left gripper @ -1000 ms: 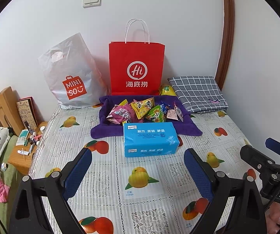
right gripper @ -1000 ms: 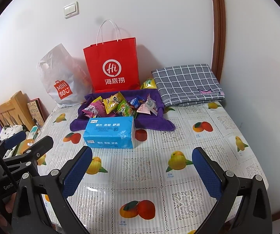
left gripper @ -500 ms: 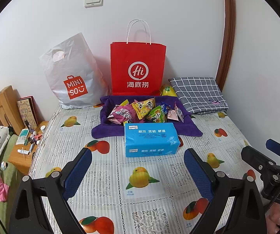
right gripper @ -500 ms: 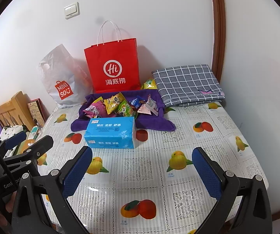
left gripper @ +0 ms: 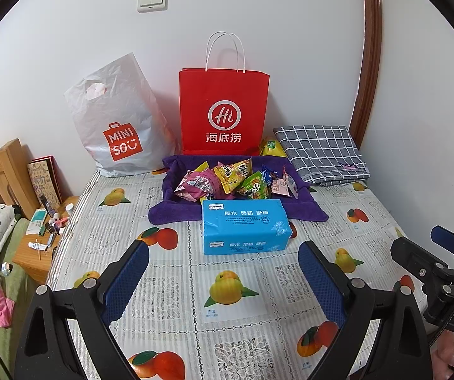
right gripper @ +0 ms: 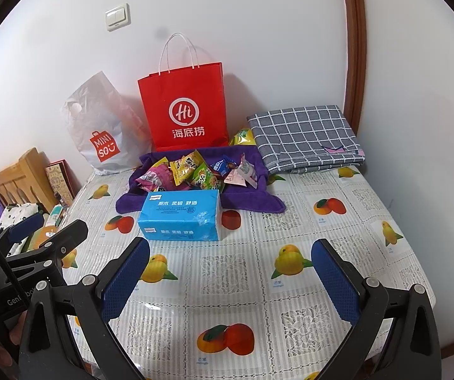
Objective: Organize snacks
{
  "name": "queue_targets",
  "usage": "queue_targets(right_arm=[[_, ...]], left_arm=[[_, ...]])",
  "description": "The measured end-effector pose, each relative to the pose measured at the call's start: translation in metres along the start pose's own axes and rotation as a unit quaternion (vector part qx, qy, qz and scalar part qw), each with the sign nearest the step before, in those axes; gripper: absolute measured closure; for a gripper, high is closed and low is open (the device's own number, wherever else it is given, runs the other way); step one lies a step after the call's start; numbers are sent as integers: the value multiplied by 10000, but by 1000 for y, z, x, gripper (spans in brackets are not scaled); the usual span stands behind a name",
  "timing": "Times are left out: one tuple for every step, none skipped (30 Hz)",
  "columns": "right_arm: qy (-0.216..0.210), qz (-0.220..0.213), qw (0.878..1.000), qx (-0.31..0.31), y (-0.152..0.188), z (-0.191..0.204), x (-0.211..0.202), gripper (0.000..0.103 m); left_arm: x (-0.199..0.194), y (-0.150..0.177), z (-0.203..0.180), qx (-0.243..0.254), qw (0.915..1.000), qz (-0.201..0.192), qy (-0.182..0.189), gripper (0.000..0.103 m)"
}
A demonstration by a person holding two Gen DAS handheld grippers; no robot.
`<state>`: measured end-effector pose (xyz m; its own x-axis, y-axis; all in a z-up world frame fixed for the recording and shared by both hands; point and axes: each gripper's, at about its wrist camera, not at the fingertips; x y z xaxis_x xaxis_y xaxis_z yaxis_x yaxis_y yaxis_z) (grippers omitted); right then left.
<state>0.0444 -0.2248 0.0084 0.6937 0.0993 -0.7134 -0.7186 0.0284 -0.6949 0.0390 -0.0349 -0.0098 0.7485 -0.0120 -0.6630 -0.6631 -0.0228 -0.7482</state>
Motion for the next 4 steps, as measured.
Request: queue_targets(right_arm=[[-4, 0, 10000, -2, 0, 0, 0, 2], [-1, 2, 10000, -3, 0, 0, 0, 2], [-1, -3, 10000, -4, 0, 0, 0, 2], [-5, -9, 10000, 1, 0, 0, 0, 2]], left_arm=[[1, 0, 0, -5, 10000, 4, -7, 8], [0, 0, 0, -15, 10000, 2, -14, 8], [0, -1, 0, -22, 10000, -9, -15, 8], [0, -1, 0, -23, 10000, -15, -16, 8]])
Point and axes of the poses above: each gripper's, at about its wrist camera, not at the fingertips, and x roughly the way its jaws point, z to its left, y to its underside, and after that the axes turned 1 degree about -y, right-handed
